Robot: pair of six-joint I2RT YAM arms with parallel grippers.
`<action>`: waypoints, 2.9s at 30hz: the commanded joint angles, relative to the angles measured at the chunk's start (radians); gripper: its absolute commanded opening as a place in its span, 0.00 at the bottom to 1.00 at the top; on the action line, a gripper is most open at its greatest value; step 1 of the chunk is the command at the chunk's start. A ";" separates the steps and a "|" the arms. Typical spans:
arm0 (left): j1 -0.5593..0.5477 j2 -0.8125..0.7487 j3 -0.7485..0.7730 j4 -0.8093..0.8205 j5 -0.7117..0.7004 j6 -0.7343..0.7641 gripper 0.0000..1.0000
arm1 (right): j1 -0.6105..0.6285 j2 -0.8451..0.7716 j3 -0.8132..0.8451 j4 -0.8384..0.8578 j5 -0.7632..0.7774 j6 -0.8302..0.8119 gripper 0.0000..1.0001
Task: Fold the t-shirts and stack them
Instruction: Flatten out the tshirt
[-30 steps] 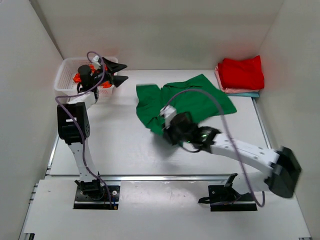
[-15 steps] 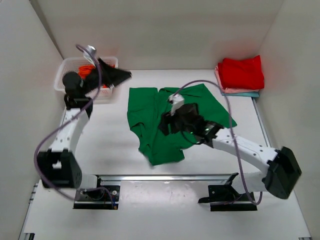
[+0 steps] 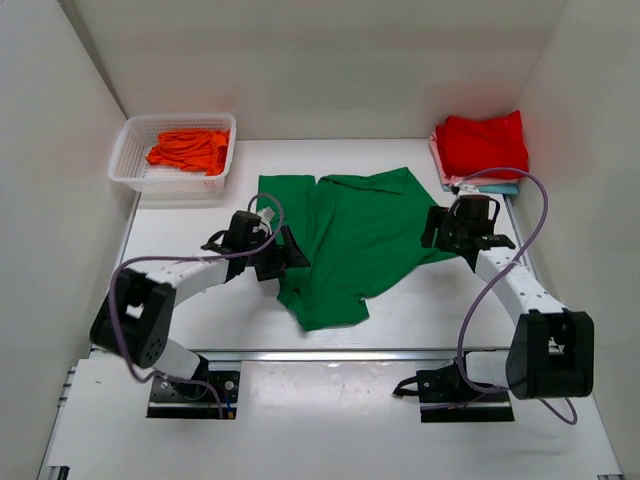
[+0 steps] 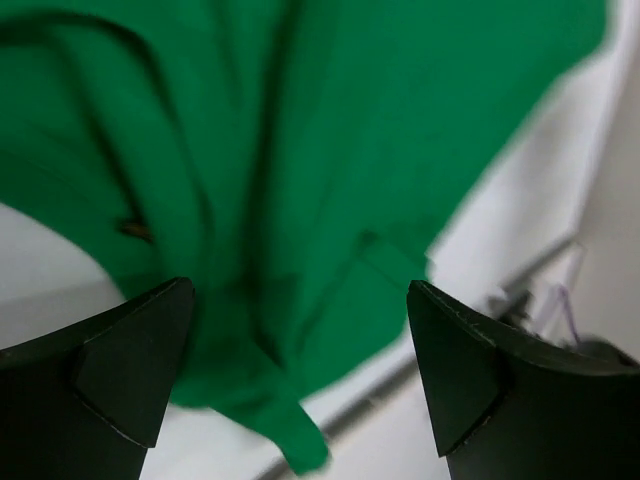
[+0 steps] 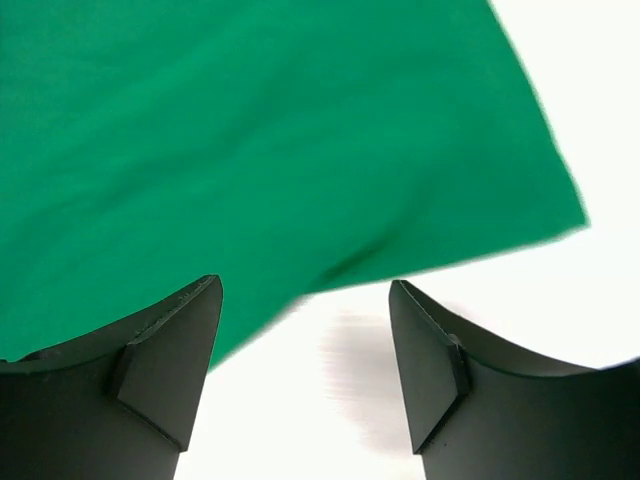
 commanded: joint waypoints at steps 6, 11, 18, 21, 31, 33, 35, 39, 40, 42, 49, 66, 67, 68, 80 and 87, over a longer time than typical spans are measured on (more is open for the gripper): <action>0.029 0.329 0.314 -0.180 -0.273 0.086 0.98 | -0.111 0.203 0.105 -0.058 0.058 -0.017 0.61; 0.117 0.481 0.580 -0.292 -0.344 0.077 0.99 | -0.134 0.365 0.252 -0.145 0.072 -0.040 0.60; 0.157 0.872 1.301 -0.659 -0.399 0.163 0.99 | -0.126 0.441 0.282 -0.247 0.067 -0.042 0.62; 0.154 1.050 1.701 -0.797 -0.392 0.192 0.98 | -0.109 0.410 0.242 -0.248 0.064 -0.039 0.61; 0.080 1.031 1.891 -1.066 -0.395 0.359 0.98 | -0.082 0.314 0.203 -0.256 0.058 -0.046 0.60; 0.060 0.859 1.601 -0.997 -0.320 0.396 0.99 | -0.078 0.303 0.206 -0.257 0.063 -0.043 0.61; 0.069 0.626 1.020 -0.695 -0.114 0.349 0.99 | -0.072 0.283 0.200 -0.248 0.055 -0.033 0.61; 0.157 0.254 0.504 -0.133 0.075 0.113 0.77 | -0.074 0.263 0.177 -0.245 0.052 -0.016 0.60; 0.152 0.233 0.466 -0.157 0.070 0.131 0.53 | -0.075 0.258 0.174 -0.244 0.043 -0.019 0.60; 0.131 0.193 0.428 -0.174 0.030 0.145 0.09 | -0.039 0.251 0.162 -0.236 0.050 -0.023 0.61; -0.032 0.206 0.412 -0.239 -0.118 0.151 0.38 | -0.048 0.211 0.113 -0.211 0.030 0.001 0.61; -0.124 0.408 0.527 -0.378 -0.341 0.157 0.39 | -0.065 0.160 0.038 -0.158 -0.006 0.015 0.60; -0.119 0.416 0.530 -0.378 -0.347 0.152 0.42 | -0.060 0.160 0.039 -0.153 0.001 0.022 0.60; -0.132 0.420 0.538 -0.380 -0.350 0.154 0.43 | -0.063 0.160 0.038 -0.152 -0.005 0.015 0.61; -0.158 0.482 0.569 -0.397 -0.398 0.148 0.42 | -0.094 0.160 0.033 -0.141 -0.014 0.021 0.61; -0.191 0.534 0.644 -0.478 -0.439 0.171 0.14 | -0.121 0.171 0.030 -0.132 -0.006 0.029 0.61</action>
